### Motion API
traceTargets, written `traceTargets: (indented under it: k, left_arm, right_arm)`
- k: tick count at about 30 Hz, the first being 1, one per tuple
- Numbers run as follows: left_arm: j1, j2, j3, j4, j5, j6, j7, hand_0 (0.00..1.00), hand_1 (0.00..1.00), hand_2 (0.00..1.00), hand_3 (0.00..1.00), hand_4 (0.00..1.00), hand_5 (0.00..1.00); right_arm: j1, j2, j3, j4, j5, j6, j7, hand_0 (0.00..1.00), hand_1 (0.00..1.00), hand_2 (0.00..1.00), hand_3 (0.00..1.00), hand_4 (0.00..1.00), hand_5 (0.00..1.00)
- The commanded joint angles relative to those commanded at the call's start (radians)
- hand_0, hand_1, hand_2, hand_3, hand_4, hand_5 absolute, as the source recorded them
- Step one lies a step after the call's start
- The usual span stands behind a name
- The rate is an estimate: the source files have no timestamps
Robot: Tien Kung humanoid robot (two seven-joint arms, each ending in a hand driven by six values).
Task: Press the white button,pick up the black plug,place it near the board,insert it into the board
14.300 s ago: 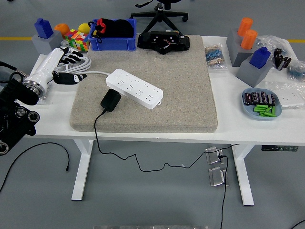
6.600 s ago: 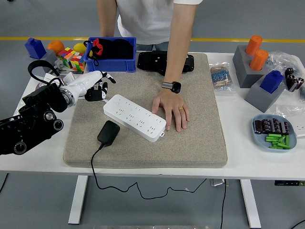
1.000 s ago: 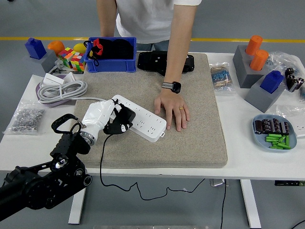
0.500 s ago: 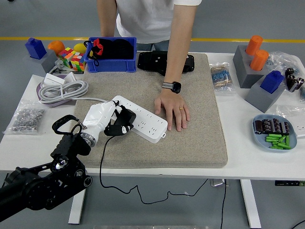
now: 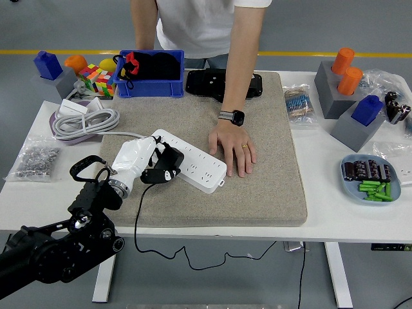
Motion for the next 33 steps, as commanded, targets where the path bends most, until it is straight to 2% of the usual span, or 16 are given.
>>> traceTargets:
  k: [3,4,15,16,20,21,27,28,33]
  left_arm:
    - [0.0,0.0,0.001,0.001,0.0,0.0,-0.001,0.214,0.353,0.369,0.533,0.943,0.025]
    - [-0.001,0.0,0.001,0.001,0.001,0.001,0.0,0.234,0.383,0.373,0.531,0.998,0.158]
    - [-0.001,0.0,0.001,0.001,0.009,0.007,0.002,0.238,0.394,0.372,0.534,0.998,0.186]
    - [-0.001,0.0,0.001,0.001,0.009,0.008,0.002,0.239,0.428,0.381,0.538,0.998,0.244]
    - [0.0,0.0,0.001,0.002,0.008,0.013,-0.001,0.239,0.428,0.381,0.538,0.998,0.244]
    - [0.0,0.0,0.001,0.002,0.005,0.014,-0.002,0.311,0.519,0.432,0.586,0.998,0.277]
    - [0.0,0.0,0.0,0.003,0.0,0.012,0.0,0.311,0.519,0.432,0.586,0.998,0.277]
    - [-0.001,-0.001,0.001,0.003,0.0,0.011,0.002,0.395,0.598,0.519,0.63,0.998,0.316]
    - [-0.001,-0.001,0.002,0.004,-0.004,0.005,0.005,0.395,0.598,0.519,0.63,0.998,0.316]
  right_arm:
    - [0.001,0.001,0.002,-0.001,0.0,0.0,0.0,0.666,0.675,0.635,0.623,0.697,0.475]
    - [0.001,0.001,0.002,0.0,0.0,0.0,0.0,0.666,0.674,0.635,0.623,0.697,0.477]
    - [0.0,0.001,0.002,-0.001,0.0,0.001,-0.001,0.666,0.674,0.634,0.623,0.697,0.475]
    - [0.0,0.001,0.002,0.0,0.0,0.002,-0.001,0.666,0.674,0.633,0.622,0.698,0.475]
    - [0.0,0.001,0.001,-0.001,0.001,0.002,-0.001,0.666,0.674,0.633,0.622,0.698,0.475]
    - [-0.001,0.001,0.0,-0.001,0.001,0.002,-0.001,0.665,0.674,0.634,0.622,0.699,0.474]
    - [0.0,0.001,0.0,-0.001,0.001,0.002,-0.001,0.665,0.674,0.634,0.622,0.699,0.474]
    - [0.0,0.001,0.0,-0.001,0.002,0.002,-0.001,0.666,0.674,0.634,0.62,0.699,0.472]
    - [0.0,0.001,0.002,-0.001,0.002,0.002,-0.001,0.666,0.674,0.634,0.62,0.699,0.472]
